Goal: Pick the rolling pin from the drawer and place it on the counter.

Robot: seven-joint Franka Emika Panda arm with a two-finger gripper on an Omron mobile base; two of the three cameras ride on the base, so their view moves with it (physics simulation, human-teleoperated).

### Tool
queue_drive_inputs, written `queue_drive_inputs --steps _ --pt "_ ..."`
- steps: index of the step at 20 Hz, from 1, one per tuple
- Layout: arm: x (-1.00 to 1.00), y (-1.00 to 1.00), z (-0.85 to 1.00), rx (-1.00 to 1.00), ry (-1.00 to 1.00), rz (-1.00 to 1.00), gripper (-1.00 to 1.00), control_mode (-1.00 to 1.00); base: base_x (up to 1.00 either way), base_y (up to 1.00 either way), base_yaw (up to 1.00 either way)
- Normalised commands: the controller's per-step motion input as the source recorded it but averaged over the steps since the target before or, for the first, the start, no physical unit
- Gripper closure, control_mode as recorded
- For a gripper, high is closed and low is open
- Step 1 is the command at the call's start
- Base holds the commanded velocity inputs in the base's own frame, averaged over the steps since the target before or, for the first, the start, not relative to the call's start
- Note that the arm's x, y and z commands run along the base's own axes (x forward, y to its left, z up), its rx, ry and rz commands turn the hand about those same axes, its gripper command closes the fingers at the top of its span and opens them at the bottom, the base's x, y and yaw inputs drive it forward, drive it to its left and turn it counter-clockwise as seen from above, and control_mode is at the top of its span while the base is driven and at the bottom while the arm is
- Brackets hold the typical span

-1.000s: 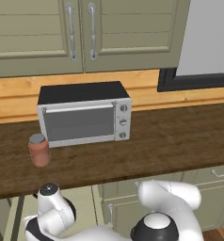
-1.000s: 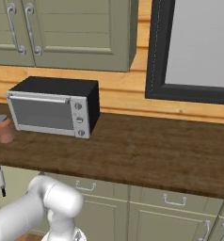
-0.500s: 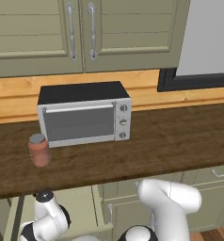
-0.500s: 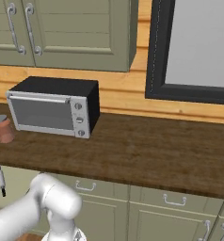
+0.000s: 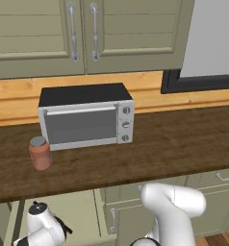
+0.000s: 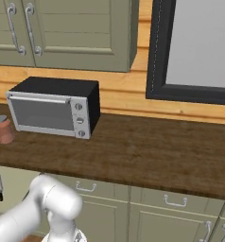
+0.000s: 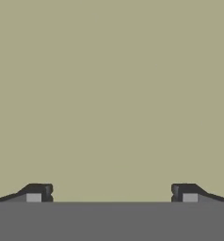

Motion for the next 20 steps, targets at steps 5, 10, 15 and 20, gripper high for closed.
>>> queue_drive_inputs --steps 5,10,15,20 --pt "-0.96 0.00 -0.06 0.00 0.05 0.00 -1.00 -1.00 0.00 0.00 0.00" --pt "-1.00 0.00 0.00 0.00 0.03 0.00 -1.00 -1.00 0.00 0.00 0.00" --pt "-1.00 0.00 0.09 0.00 0.05 0.00 -1.00 -1.00 0.00 0.00 0.00" --pt "-0.63 0.00 0.24 0.00 0.05 0.00 -1.00 -1.00 0.00 0.00 0.00"
